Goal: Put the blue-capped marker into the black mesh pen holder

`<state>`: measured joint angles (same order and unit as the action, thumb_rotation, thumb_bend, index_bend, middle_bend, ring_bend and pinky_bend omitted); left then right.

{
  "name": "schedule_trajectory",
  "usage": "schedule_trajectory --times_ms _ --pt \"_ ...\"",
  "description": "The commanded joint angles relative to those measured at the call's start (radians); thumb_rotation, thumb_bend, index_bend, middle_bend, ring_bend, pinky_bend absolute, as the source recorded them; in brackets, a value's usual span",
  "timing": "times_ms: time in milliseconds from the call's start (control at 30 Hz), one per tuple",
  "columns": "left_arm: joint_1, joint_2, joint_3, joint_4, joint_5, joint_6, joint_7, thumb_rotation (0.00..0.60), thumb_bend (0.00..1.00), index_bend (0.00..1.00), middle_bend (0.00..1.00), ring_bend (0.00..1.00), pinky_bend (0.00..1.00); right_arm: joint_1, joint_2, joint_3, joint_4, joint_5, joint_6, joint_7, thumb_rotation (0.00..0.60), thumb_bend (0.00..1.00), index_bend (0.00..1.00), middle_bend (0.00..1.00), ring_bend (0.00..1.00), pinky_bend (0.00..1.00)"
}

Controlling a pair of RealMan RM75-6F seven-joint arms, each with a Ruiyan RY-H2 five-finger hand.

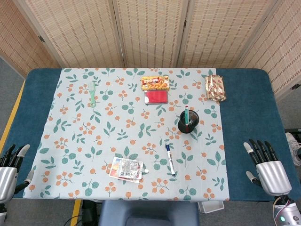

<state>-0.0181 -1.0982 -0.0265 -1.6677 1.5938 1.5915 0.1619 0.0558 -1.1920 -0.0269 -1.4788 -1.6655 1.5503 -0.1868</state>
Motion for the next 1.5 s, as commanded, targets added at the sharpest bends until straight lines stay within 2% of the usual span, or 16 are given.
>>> schedule_trajectory --times_ms 33,200,333,467,600,733,933,1267,1500 --pt "0.005 -0.002 0.004 -0.004 -0.001 0.003 0.010 0.600 0.40 0.00 0.16 0.06 0.27 0.003 0.003 -0.003 -0.002 -0.009 -0.002 0.008 0.600 0.21 0.00 0.00 0.00 0.00" --pt "0.009 -0.005 0.005 -0.008 -0.003 0.009 0.022 0.600 0.40 0.00 0.16 0.06 0.27 0.034 -0.001 -0.023 0.008 -0.065 -0.035 0.038 0.600 0.21 0.00 0.00 0.00 0.00" --pt "0.011 -0.005 0.005 -0.008 -0.009 0.009 0.025 0.600 0.40 0.00 0.16 0.06 0.27 0.119 0.004 -0.037 0.004 -0.163 -0.111 0.041 0.600 0.21 0.00 0.00 0.00 0.00" --pt "0.023 0.001 0.005 -0.012 -0.002 0.036 0.019 0.600 0.40 0.00 0.16 0.06 0.27 0.226 0.038 -0.019 -0.086 -0.245 -0.223 -0.085 0.600 0.21 0.02 0.00 0.00 0.00" --pt "0.040 0.013 0.001 -0.015 -0.008 0.064 0.001 0.600 0.40 0.00 0.16 0.06 0.27 0.302 0.049 0.014 -0.170 -0.272 -0.327 -0.218 0.600 0.21 0.09 0.00 0.00 0.00" --pt "0.050 0.036 -0.009 -0.018 -0.045 0.067 -0.053 0.600 0.40 0.00 0.16 0.06 0.27 0.385 0.034 0.032 -0.185 -0.279 -0.437 -0.238 0.600 0.21 0.16 0.00 0.00 0.00" --pt "0.073 0.053 -0.030 -0.020 -0.094 0.094 -0.080 0.600 0.40 0.00 0.17 0.06 0.27 0.504 -0.028 0.023 -0.066 -0.337 -0.539 -0.202 0.600 0.21 0.22 0.00 0.00 0.00" --pt "0.084 0.054 -0.036 -0.023 -0.114 0.097 -0.081 0.600 0.40 0.00 0.17 0.06 0.27 0.648 -0.187 -0.032 0.194 -0.442 -0.516 -0.022 0.600 0.22 0.28 0.00 0.00 0.00" --pt "0.091 0.069 -0.044 -0.018 -0.124 0.100 -0.120 0.600 0.40 0.00 0.17 0.06 0.27 0.715 -0.265 -0.056 0.268 -0.470 -0.503 0.020 0.600 0.24 0.31 0.00 0.00 0.00"
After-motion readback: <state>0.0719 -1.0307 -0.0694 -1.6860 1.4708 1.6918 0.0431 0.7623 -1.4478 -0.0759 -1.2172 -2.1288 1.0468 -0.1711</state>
